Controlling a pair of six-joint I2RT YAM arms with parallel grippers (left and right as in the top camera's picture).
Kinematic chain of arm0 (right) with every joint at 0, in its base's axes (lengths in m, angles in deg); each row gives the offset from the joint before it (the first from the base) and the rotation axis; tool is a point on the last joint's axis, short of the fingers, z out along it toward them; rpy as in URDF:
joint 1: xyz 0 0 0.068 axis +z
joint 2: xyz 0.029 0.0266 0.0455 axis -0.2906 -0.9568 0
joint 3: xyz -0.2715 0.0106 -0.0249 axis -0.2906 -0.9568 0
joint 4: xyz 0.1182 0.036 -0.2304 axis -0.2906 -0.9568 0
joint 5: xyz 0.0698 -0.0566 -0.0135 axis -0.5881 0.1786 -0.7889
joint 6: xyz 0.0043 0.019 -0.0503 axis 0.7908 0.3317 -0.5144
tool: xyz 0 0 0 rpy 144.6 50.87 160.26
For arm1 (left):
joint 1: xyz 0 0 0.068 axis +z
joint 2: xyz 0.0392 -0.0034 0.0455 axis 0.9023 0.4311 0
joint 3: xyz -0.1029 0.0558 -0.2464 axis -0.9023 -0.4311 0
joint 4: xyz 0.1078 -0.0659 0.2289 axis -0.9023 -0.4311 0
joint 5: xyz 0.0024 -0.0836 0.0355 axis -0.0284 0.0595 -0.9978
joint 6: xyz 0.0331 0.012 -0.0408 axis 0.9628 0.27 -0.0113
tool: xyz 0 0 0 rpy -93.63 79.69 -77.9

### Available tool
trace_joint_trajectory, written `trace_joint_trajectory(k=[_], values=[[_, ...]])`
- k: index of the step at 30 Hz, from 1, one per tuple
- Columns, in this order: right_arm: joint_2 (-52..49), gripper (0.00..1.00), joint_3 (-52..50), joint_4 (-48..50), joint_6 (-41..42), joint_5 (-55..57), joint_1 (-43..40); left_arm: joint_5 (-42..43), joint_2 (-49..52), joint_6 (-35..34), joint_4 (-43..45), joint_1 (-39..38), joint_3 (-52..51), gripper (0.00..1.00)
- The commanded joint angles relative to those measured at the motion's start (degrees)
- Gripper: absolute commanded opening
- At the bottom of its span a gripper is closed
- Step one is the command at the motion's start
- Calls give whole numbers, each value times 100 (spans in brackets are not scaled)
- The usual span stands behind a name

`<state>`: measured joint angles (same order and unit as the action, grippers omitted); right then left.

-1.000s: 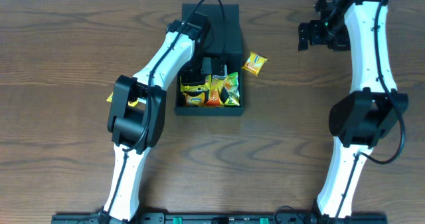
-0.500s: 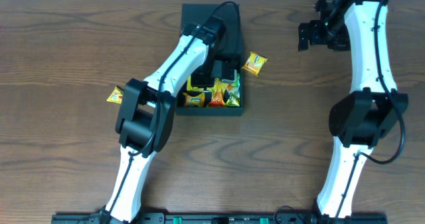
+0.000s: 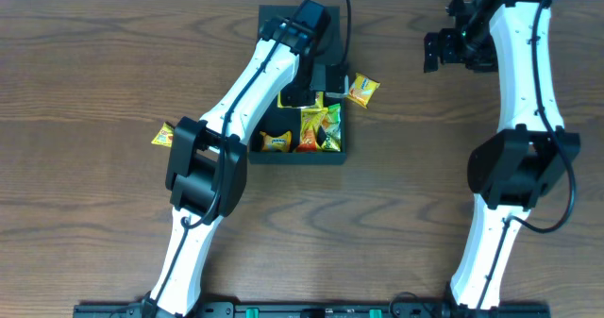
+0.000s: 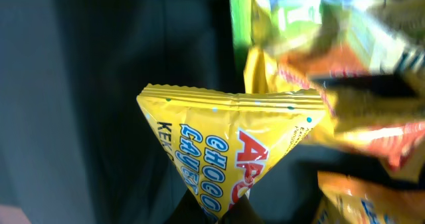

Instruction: Pack container

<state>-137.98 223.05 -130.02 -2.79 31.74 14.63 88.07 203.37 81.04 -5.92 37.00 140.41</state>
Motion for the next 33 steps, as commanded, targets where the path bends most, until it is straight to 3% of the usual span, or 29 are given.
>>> trace_joint_trajectory(k=[1,8,28,33], values=[[181,99,96,9,-70,57,9,542,50,-144,195,-39,109,6],[181,99,96,-31,-70,57,9,719,52,-188,671,-107,105,6],[181,99,96,-76,-72,122,9,944,278,-190,525,-109,-199,11],[181,99,96,-76,-76,127,9,938,286,-190,531,-107,-199,22]])
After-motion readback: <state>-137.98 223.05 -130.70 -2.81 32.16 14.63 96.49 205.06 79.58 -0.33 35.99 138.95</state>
